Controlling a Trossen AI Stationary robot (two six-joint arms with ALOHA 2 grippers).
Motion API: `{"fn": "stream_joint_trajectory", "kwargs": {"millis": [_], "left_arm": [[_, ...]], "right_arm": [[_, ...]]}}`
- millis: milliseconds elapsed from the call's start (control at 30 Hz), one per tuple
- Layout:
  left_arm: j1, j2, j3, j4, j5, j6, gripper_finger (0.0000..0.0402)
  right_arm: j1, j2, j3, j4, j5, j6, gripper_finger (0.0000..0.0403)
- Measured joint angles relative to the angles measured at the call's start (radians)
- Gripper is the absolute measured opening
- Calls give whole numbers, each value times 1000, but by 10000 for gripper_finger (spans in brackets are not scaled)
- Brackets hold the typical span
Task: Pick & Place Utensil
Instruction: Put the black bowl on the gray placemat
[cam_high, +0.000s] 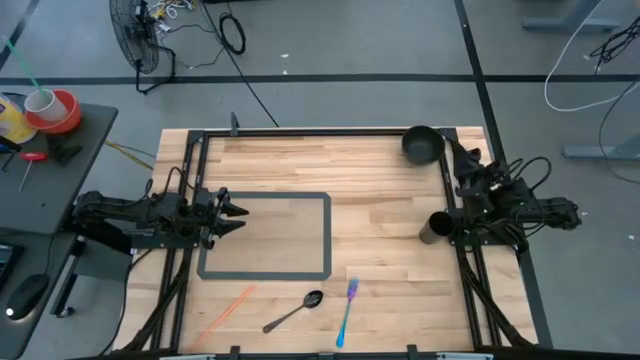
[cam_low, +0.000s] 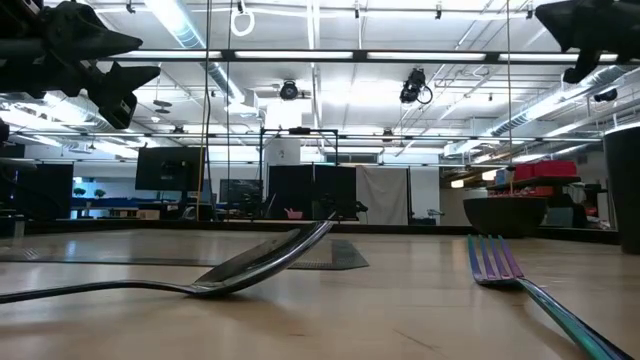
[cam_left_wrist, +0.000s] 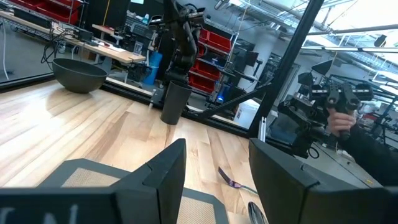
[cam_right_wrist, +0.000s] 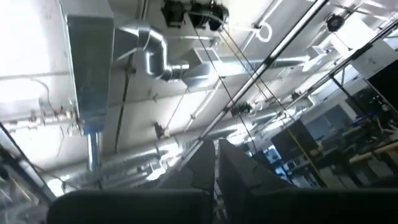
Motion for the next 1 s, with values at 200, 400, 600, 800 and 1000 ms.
{"fn": "stream_joint_trajectory", "kwargs": {"millis": [200,400,600,800,1000], "left_arm": [[0,0,0,0,0,0,181],[0,0,0,0,0,0,181],[0,0,0,0,0,0,181],[0,0,0,0,0,0,181],[0,0,0,0,0,0,181]], "right_arm": [[0,85,144,-300,190,-29,40],[0,222,260,-362,282,-140,95],[0,327,328,-430,370,-198,157],[-2,485,465,-718,530,-161,207],[-96,676,646,-1058,401,71,239]]}}
